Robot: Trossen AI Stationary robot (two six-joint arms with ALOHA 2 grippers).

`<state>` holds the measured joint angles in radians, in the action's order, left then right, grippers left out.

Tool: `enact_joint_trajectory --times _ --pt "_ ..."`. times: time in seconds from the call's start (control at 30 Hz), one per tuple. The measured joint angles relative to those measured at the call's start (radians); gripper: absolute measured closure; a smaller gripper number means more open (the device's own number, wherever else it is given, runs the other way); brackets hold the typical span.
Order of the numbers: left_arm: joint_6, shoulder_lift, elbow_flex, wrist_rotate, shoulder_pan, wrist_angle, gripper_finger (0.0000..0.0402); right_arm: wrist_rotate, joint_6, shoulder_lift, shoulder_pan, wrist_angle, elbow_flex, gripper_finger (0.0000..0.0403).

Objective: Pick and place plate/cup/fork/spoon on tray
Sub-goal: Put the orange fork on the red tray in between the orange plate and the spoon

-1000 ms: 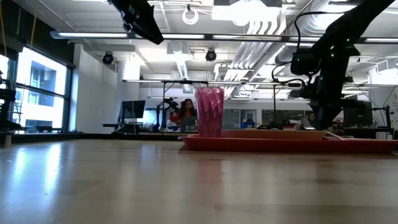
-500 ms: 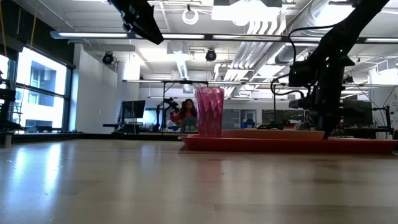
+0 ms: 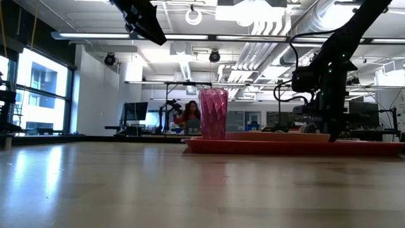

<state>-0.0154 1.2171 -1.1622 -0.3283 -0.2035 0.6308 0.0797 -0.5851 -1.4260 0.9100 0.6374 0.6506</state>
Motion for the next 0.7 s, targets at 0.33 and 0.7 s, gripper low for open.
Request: enact_joint_trajectory --times 0.33,0.7 --pt "0.000 0.000 0.000 0.000 0.000 0.000 0.0266 -0.033 -0.026 -0.001 0.000 0.002 0.023 0.0400" --pt "0.000 0.000 0.000 0.000 0.000 0.000 0.0266 -0.060 -0.027 -0.001 0.000 0.011 0.023 0.0370"
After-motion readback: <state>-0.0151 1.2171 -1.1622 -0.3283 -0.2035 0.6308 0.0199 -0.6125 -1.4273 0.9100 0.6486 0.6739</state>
